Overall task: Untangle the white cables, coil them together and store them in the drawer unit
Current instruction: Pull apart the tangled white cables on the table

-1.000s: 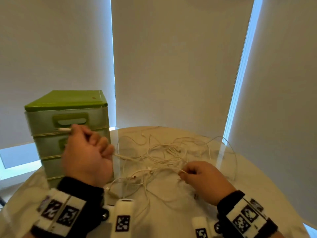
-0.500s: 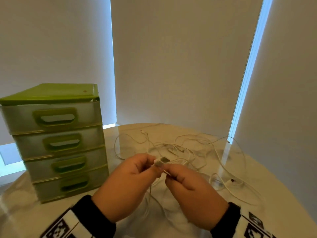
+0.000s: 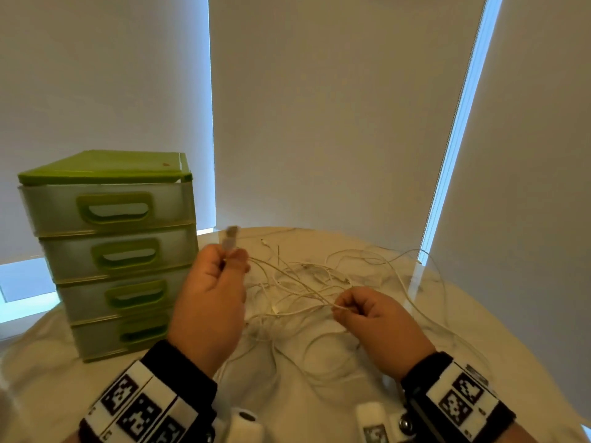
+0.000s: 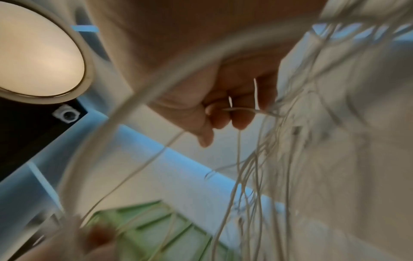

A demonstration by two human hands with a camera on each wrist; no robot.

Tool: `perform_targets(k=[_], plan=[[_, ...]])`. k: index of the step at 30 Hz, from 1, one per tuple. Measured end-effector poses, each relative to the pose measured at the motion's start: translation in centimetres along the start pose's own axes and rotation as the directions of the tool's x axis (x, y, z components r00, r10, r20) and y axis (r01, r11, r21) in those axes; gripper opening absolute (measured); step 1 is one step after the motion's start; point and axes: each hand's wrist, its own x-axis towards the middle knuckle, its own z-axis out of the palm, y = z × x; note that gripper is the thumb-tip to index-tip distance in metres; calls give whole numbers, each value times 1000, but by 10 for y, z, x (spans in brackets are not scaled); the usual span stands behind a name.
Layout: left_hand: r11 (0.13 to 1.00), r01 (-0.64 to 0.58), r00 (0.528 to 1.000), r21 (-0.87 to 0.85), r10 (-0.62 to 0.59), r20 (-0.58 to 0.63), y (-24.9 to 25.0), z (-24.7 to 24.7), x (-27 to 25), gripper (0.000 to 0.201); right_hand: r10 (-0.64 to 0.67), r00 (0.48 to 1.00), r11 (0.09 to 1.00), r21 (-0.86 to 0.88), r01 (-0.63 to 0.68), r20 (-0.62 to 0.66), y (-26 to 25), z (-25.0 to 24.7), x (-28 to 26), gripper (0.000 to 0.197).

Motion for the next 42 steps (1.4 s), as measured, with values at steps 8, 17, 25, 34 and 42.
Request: perform_targets(k=[8,17,25,34,42], plan=[[989,98,995,-112,-98,5,-2,-5,9,17,130,975,991,47,-123,-179,0,-9,-1,40],[962,230,858,146,-271,437,1,16,-20,67,-164,958,984,100,144,236,-31,12,-22,19],[988,142,893,60,-154,423,0,21,-22,7,-220,935,974,16,225,277,-32,17,-21,31],[994,61,794,91,-104,599,-14,23,-21,55,-90,926,996,57,74,365,-38,13,-19,33],[953,-233,896,196,132,423,-10,18,-18,16,-135,951,991,45,127,279,-31,16,-19,15]])
